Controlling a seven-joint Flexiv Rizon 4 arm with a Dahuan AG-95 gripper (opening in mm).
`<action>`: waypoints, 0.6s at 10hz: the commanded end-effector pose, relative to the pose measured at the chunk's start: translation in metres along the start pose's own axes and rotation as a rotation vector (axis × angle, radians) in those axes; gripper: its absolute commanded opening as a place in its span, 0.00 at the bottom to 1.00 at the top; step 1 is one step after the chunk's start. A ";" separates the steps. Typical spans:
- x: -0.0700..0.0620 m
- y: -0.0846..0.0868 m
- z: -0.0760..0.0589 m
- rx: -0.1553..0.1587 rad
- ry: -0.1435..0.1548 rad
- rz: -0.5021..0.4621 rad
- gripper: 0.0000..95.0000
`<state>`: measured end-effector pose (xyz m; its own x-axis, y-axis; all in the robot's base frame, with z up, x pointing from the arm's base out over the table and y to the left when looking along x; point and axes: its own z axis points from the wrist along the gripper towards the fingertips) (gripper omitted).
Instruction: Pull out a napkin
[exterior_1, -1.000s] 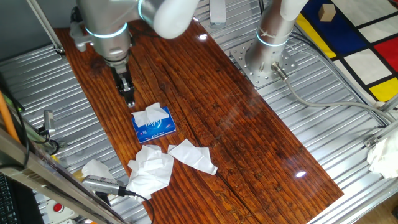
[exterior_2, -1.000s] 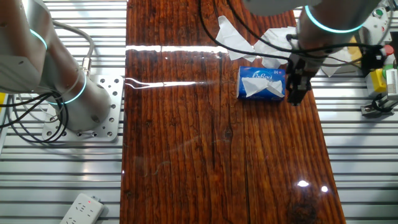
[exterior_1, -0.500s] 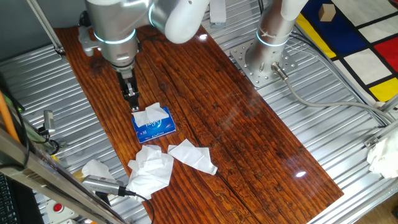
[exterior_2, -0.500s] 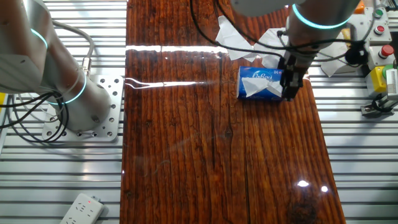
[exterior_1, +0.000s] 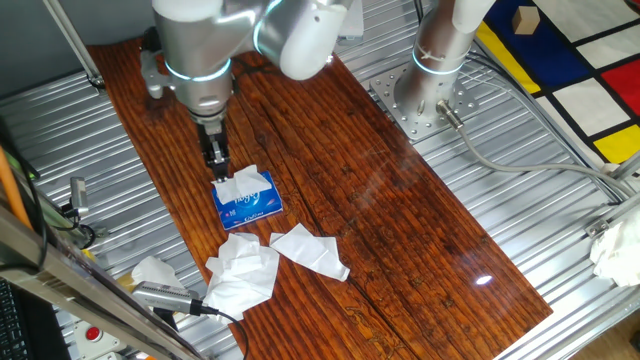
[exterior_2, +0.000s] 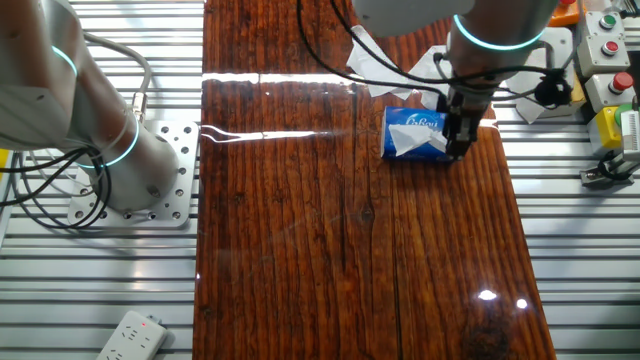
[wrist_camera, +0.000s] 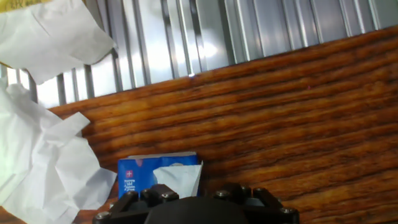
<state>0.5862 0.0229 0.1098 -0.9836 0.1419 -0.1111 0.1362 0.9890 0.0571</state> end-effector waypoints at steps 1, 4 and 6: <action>-0.001 0.002 0.002 0.001 0.003 0.004 0.60; -0.002 0.006 0.009 0.006 0.000 0.005 0.60; -0.002 0.007 0.012 0.012 0.000 -0.006 0.60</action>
<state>0.5911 0.0307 0.0982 -0.9848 0.1317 -0.1134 0.1276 0.9909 0.0427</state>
